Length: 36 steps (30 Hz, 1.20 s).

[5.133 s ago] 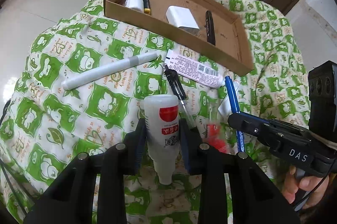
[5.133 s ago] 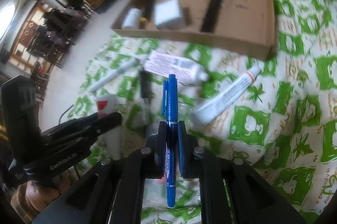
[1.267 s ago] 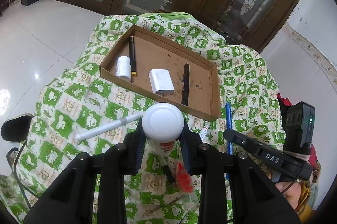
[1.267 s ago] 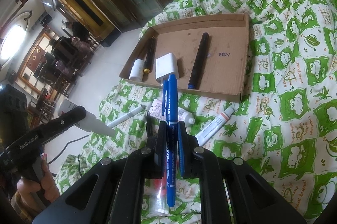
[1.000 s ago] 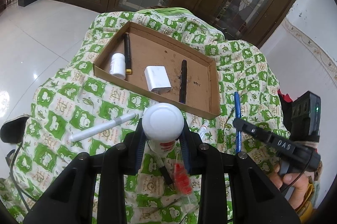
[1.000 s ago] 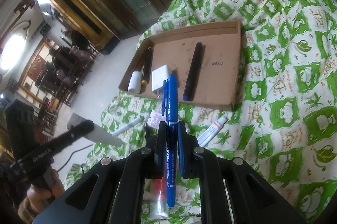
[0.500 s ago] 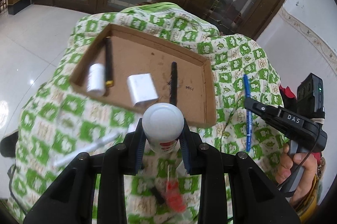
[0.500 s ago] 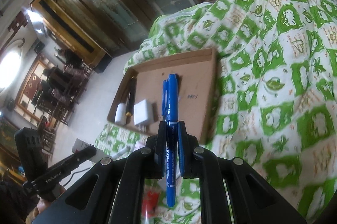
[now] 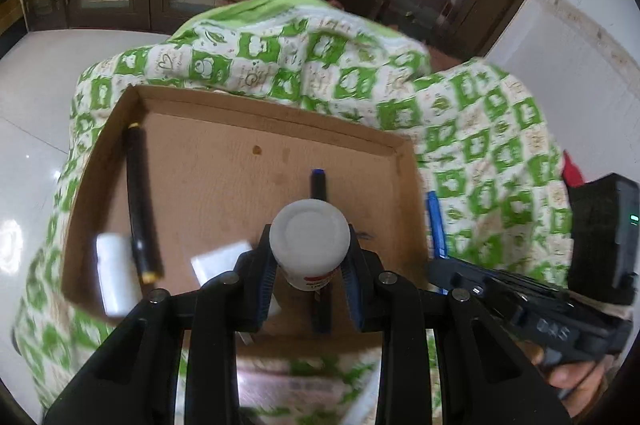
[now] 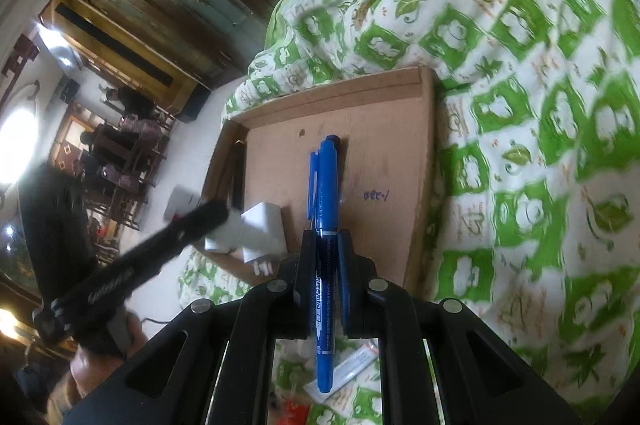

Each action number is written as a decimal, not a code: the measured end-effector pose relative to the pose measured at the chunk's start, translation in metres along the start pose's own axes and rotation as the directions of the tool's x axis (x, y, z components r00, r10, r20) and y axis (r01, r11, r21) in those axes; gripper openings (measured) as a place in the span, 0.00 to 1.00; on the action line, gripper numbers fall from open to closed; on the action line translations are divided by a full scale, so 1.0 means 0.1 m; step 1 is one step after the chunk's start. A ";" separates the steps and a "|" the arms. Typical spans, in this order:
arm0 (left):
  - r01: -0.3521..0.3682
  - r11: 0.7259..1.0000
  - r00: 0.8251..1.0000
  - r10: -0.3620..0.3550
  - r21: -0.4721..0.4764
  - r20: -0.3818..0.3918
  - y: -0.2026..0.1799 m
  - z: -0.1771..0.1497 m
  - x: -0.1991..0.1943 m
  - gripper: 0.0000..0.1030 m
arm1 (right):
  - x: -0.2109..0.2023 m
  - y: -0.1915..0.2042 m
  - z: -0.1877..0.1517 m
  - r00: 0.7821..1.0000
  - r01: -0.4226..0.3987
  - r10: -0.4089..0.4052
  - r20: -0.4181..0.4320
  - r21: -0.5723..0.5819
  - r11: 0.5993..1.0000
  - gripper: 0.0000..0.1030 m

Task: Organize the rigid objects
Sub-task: 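Lower the bottle and blue pen into the tray and open both tools, then lift both tools away from the tray toward the remaining items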

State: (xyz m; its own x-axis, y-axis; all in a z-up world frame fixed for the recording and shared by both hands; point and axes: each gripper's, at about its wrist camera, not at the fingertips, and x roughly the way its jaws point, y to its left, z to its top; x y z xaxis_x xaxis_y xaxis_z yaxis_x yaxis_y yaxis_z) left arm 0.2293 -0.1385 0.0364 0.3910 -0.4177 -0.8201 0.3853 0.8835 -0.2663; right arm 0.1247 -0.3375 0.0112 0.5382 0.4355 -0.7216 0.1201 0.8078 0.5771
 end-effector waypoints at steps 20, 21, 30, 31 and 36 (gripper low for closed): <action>-0.063 0.998 0.995 0.061 -0.022 -0.084 0.17 0.24 0.63 0.27 | 0.71 -0.06 0.24 0.981 0.152 -0.154 -0.117 -0.031 0.988 0.09; -0.063 0.998 0.995 0.061 -0.021 -0.076 0.17 0.23 0.60 0.27 | 0.71 -0.07 0.24 0.981 0.151 -0.154 -0.116 -0.029 0.988 0.09; 0.007 0.990 0.999 0.001 -0.141 0.051 0.45 -0.42 -0.30 0.51 | 0.54 -0.14 0.20 0.989 0.123 -0.121 -0.081 0.017 0.992 0.25; 0.009 0.987 0.998 0.000 -0.161 0.059 0.48 -0.54 -0.38 0.51 | 0.49 -0.14 0.17 0.991 0.116 -0.114 -0.067 0.026 0.993 0.28; -0.019 0.966 0.996 0.040 -0.256 0.078 0.73 -1.26 -0.72 0.53 | 0.15 -0.03 -0.16 1.000 0.016 -0.015 -0.022 0.042 0.999 0.45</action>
State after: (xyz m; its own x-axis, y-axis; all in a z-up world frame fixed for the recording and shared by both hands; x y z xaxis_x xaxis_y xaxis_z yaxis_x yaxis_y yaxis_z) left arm 0.1238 -0.0168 0.0124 0.4705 -0.3974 -0.7878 0.1510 0.9159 -0.3718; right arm 0.1194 -0.3271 -0.0079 0.5178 0.4317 -0.7386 0.1640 0.7973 0.5809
